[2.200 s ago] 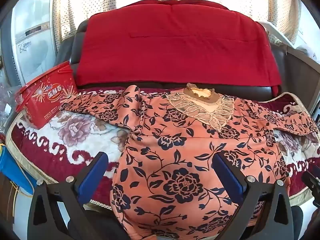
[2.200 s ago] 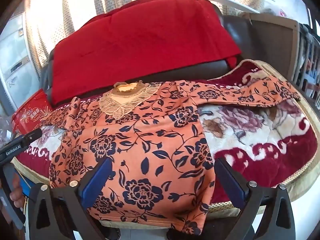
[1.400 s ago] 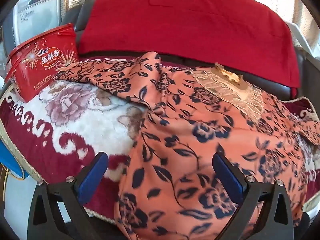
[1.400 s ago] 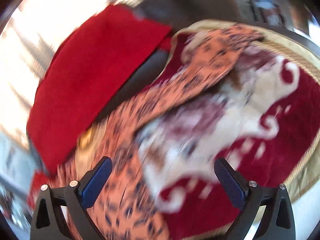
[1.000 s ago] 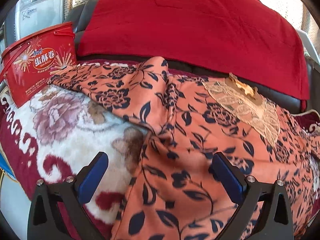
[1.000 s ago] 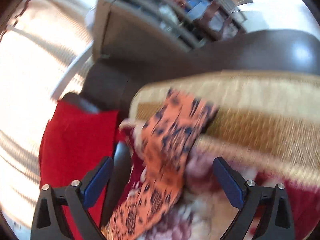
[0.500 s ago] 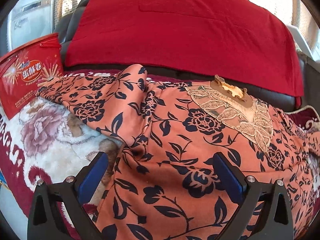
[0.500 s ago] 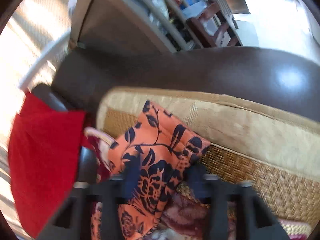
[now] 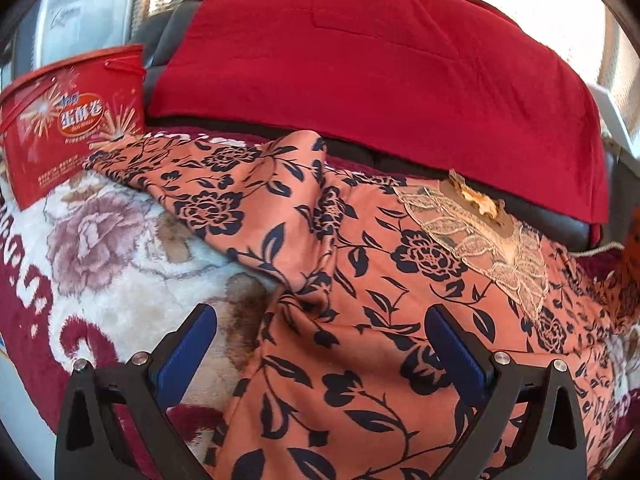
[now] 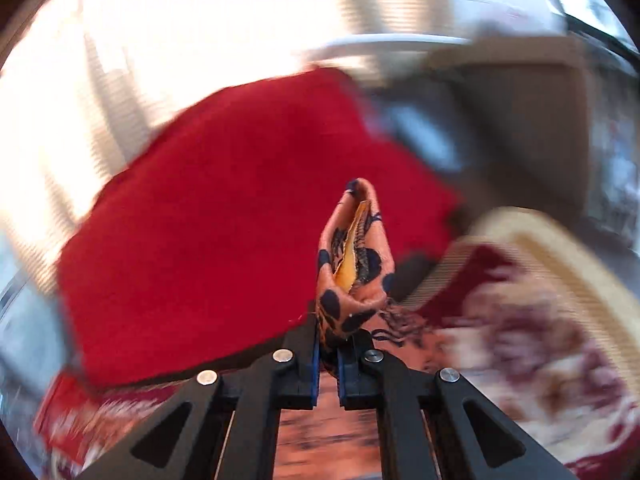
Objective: Fold small clothes
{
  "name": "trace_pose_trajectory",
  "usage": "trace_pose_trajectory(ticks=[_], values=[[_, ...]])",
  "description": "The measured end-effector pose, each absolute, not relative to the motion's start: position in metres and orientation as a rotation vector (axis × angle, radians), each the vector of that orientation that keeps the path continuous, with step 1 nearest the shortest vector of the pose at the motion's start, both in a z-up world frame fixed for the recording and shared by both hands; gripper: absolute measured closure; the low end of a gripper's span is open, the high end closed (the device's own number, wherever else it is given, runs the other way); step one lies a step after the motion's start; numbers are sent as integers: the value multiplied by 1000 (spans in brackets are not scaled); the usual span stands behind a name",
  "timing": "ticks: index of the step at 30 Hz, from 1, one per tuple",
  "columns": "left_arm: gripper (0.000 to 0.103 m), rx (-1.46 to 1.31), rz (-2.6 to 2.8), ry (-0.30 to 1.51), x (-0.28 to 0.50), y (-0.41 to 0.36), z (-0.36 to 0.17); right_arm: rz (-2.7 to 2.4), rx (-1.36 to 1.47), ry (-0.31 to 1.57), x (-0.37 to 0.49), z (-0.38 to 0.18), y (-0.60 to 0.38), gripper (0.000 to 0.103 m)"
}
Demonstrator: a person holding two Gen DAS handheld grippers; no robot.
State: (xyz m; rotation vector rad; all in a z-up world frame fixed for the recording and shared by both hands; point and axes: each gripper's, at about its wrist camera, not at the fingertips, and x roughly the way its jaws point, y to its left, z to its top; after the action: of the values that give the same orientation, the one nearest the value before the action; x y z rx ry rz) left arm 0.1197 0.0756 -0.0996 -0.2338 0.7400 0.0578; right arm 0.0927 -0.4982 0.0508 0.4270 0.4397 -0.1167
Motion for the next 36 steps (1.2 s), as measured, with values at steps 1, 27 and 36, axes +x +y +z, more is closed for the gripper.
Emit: trace_pose_trajectory(ticks=[1, 27, 36], values=[[0, -241, 60, 739, 119, 78, -100, -62, 410, 438, 99, 54, -468, 97], [0, -529, -323, 994, 210, 17, -83, 155, 440, 711, 33, -141, -364, 13], [85, -610, -217, 1178, 259, -8, -117, 186, 572, 657, 14, -158, -393, 13]])
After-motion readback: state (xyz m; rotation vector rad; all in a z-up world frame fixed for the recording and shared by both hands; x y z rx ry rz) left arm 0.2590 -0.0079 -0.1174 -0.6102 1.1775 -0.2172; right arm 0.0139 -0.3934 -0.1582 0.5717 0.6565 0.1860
